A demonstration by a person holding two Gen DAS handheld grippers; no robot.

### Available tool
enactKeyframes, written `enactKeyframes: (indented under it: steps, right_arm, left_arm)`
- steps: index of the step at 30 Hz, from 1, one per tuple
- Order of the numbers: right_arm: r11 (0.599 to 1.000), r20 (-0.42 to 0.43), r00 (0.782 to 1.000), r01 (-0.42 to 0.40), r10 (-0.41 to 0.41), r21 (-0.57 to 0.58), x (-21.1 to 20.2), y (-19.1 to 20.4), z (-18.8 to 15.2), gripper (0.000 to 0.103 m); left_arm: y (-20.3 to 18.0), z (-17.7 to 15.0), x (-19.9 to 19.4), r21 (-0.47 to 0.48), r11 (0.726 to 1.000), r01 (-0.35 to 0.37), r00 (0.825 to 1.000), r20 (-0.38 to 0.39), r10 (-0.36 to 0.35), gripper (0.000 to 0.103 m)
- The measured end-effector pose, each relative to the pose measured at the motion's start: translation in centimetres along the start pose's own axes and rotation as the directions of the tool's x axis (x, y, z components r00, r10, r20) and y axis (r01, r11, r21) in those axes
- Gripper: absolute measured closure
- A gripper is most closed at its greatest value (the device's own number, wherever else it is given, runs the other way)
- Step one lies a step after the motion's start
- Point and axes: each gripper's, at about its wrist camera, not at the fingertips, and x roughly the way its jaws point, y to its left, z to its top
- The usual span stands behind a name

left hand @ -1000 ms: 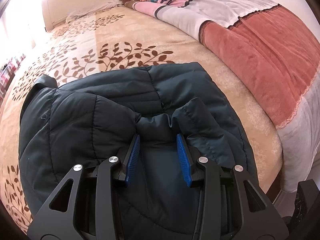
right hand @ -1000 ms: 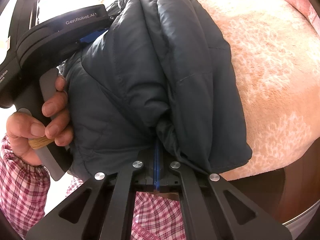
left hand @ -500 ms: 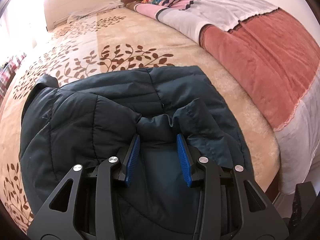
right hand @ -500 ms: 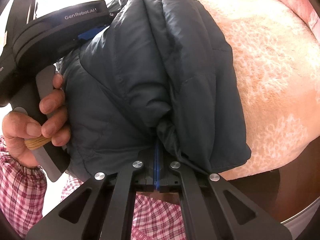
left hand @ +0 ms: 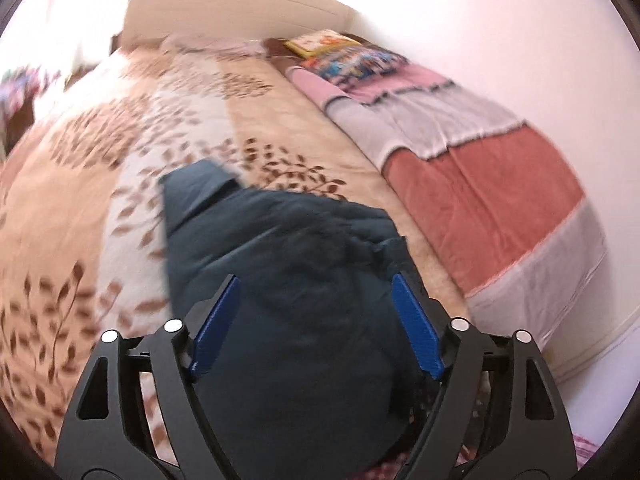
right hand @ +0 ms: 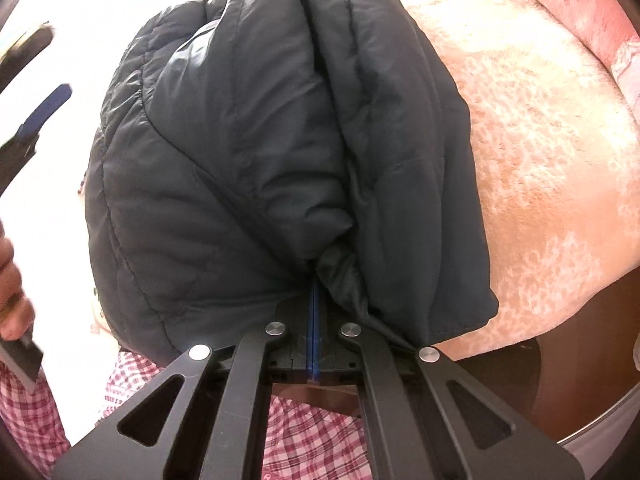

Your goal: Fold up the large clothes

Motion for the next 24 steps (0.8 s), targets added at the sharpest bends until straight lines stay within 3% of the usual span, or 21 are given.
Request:
enactKeyframes:
  steps: [4,8,12,17,19,24]
  right_arm:
    - [1.000,0.000,1.000,0.005,-0.005,-0.001,-0.1,0.3,0.0,0.103]
    - [1.000,0.000,1.000,0.007,-0.007,-0.002,0.0,0.1,0.1,0.103]
    - [1.000,0.006,1.000,0.001,-0.001,0.000,0.1,0.2,0.1,0.103]
    - [1.000,0.018,1.000,-0.010,0.010,0.001,0.0,0.1,-0.1,0.103]
    - [1.000,0.021,0.999,-0.026,0.026,0.011,-0.1,-0.2,-0.1,0.103]
    - [0.997,0.028,0.997,-0.072,0.071,0.033,-0.2,-0.8,-0.3,0.103]
  left_arm:
    - [4.9,-3.4,-1.5,-0.157,0.987,0.028,0.998,-0.046,-0.036,0.020]
    - [8.0,-8.0,-0.8,-0.298,0.953,0.051,0.990,-0.109,-0.086,0.019]
    - [9.3,-12.5,1.2,-0.374,0.925,0.067,0.969,-0.198,-0.151,0.019]
    - [8.8,-13.5,3.3,-0.399,0.907,0.138,0.947,-0.214,-0.238,0.019]
    - [8.7,-13.7,4.0,-0.402,0.905,0.140,0.944,-0.222,-0.245,0.013]
    - [8.6,-14.1,5.2,-0.465,0.867,0.180,0.930,-0.207,-0.304,0.009]
